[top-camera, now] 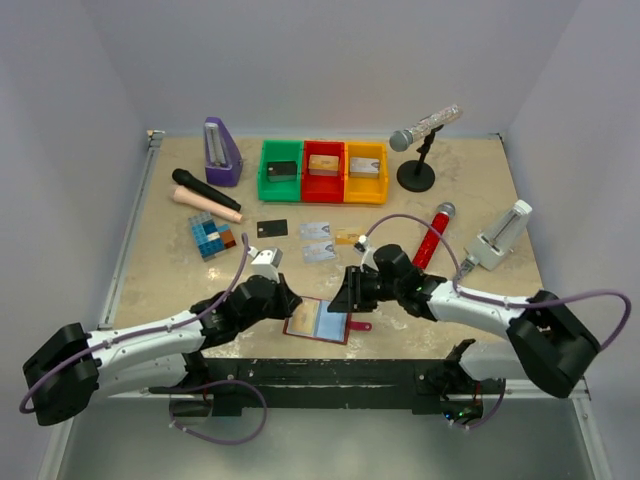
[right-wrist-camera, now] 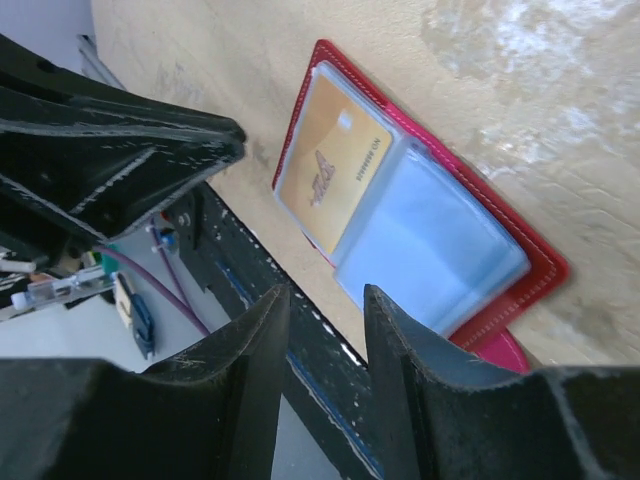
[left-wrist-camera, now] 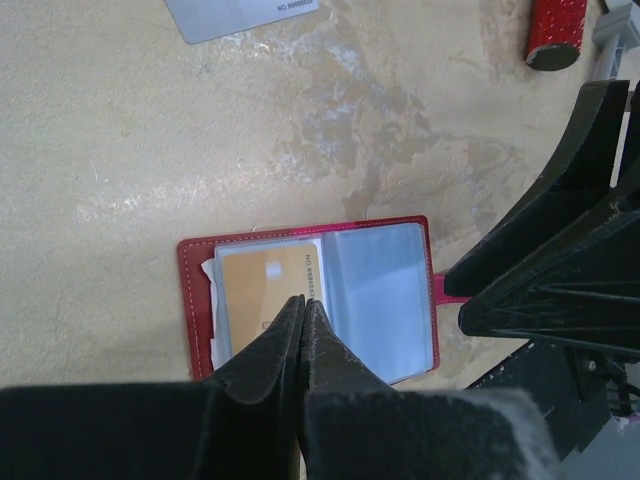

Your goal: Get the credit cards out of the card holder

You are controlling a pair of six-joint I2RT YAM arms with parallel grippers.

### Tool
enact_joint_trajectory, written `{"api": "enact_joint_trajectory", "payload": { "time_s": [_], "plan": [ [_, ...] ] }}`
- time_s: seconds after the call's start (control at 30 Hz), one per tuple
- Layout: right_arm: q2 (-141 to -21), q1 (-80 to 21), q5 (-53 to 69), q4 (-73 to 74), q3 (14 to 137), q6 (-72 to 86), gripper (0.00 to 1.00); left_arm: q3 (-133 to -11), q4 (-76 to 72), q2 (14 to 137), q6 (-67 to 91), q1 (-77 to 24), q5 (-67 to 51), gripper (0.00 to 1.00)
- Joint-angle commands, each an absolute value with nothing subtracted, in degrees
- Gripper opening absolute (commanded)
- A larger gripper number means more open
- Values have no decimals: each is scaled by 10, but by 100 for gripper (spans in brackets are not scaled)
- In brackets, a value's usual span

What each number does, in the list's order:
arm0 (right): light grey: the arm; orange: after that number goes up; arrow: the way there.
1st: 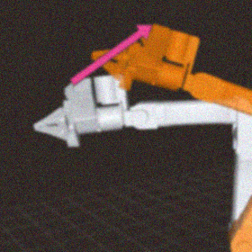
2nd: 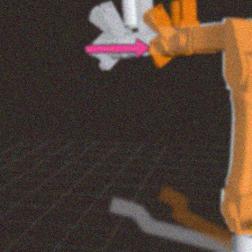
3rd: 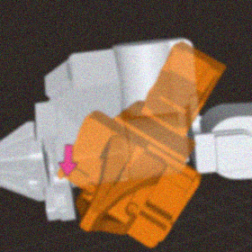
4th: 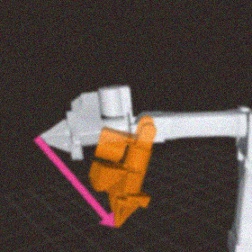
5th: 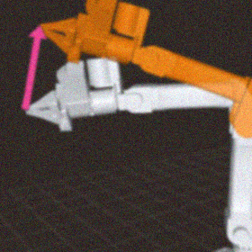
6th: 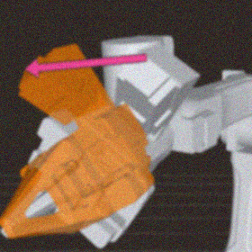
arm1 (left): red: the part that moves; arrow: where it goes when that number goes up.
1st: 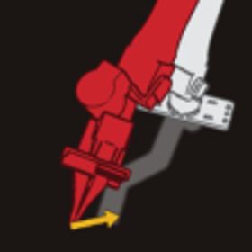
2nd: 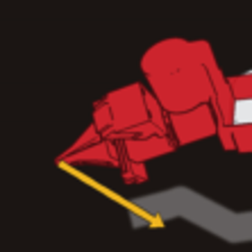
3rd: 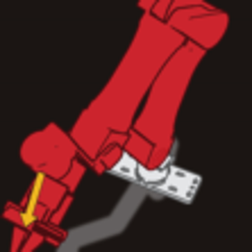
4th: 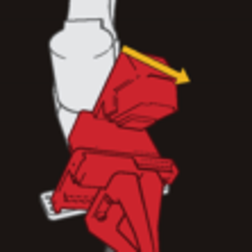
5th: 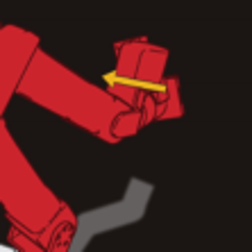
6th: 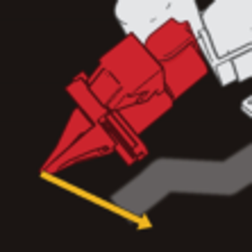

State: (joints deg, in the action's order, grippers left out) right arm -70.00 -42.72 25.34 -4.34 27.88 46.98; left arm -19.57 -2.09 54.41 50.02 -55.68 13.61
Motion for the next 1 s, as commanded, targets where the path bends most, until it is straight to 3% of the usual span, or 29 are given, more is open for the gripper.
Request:
{"api": "enact_joint_trajectory", "payload": {
  "time_s": [0.0, 0.53, 0.97],
  "plan": [
    [-750, -447, 290, -188, 293, 525, 40, -204, -51, 581, 500, -554, 126, 0],
    [-896, -475, 288, -217, 338, 549, 40, -155, -69, 620, 532, -555, 120, 0],
    [-934, -477, 288, -228, 341, 555, 40, -131, -69, 620, 544, -555, 115, 0]
  ]
}}
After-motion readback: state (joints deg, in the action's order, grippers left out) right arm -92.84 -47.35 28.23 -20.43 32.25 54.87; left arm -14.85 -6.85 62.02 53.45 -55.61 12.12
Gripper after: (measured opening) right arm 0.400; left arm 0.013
